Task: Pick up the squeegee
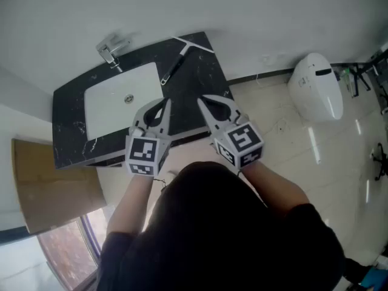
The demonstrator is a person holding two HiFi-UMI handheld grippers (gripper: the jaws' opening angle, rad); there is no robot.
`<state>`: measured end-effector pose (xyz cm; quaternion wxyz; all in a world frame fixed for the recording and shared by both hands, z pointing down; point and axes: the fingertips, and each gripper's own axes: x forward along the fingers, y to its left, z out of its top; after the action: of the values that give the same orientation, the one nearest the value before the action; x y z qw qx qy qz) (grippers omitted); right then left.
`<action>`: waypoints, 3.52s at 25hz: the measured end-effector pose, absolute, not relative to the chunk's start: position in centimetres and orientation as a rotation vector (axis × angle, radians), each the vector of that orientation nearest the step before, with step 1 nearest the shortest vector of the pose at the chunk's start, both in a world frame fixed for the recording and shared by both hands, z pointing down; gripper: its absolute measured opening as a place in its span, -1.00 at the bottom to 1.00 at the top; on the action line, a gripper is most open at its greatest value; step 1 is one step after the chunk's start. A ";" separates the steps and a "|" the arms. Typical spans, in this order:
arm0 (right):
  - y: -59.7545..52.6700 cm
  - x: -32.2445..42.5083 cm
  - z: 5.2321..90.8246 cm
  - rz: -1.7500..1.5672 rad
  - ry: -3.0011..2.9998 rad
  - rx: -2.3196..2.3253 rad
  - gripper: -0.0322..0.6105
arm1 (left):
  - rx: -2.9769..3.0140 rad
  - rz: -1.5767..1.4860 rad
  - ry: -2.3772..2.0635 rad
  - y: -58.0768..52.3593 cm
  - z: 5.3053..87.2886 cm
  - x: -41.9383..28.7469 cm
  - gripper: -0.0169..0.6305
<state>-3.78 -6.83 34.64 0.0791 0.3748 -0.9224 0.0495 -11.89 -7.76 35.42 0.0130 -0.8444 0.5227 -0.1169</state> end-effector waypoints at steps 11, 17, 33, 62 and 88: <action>-6.5 0.8 35.2 0.170 -2.775 1.029 -0.90 | -2.592 -0.432 1.679 -9.9 35.2 -8.5 -0.92; -8.3 1.2 35.6 0.189 -2.773 1.020 -0.90 | -2.615 -0.518 1.665 -13.3 36.7 -8.0 -0.72; -20.1 -0.9 38.8 0.335 -2.646 1.132 -0.90 | -2.758 -0.834 1.580 -32.5 48.0 -10.2 -0.22; -25.8 -0.1 42.4 0.494 -2.548 1.209 -0.89 | -2.731 -1.107 1.644 -40.8 58.1 -10.8 -0.62; -7.9 3.0 37.7 0.279 -2.736 1.028 -0.90 | -2.619 -0.638 1.750 -14.0 37.9 -7.0 -0.63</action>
<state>3.01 -7.89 37.74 0.1025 0.3484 -0.9269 0.0944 -7.00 -14.01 37.87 -0.0360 -0.8144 0.5441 -0.1984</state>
